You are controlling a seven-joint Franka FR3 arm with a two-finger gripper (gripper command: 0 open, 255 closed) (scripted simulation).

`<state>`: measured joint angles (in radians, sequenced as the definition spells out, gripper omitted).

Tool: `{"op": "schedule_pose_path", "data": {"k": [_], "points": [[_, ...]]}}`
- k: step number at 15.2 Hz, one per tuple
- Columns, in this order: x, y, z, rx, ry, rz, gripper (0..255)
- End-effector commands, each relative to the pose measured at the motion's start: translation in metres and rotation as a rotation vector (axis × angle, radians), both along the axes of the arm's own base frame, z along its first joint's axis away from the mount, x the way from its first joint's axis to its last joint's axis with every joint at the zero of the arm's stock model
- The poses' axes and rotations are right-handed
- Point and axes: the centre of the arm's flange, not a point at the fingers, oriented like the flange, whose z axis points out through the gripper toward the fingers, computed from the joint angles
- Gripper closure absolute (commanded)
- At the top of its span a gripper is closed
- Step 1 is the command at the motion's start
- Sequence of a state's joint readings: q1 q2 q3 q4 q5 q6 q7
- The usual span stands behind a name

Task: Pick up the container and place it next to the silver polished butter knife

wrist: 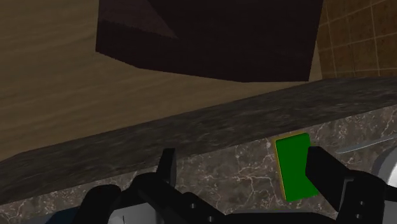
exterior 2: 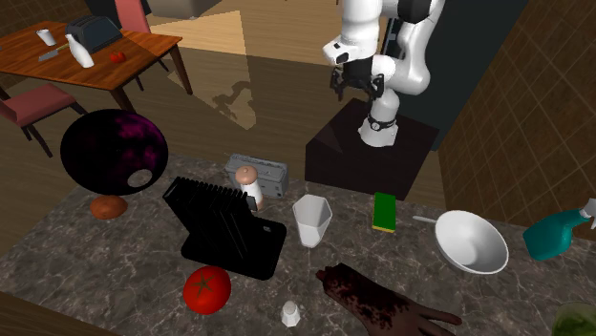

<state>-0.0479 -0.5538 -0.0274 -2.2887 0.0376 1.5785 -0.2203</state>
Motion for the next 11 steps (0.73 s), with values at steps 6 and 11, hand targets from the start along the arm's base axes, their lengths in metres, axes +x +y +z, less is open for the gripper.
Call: {"op": "schedule_pose_path", "data": {"k": [6,11], "points": [[0.068,-0.052,-0.028,0.025,-0.027,0.028,0],[0.119,-0.088,-0.047,0.044,-0.046,0.047,0]]}}
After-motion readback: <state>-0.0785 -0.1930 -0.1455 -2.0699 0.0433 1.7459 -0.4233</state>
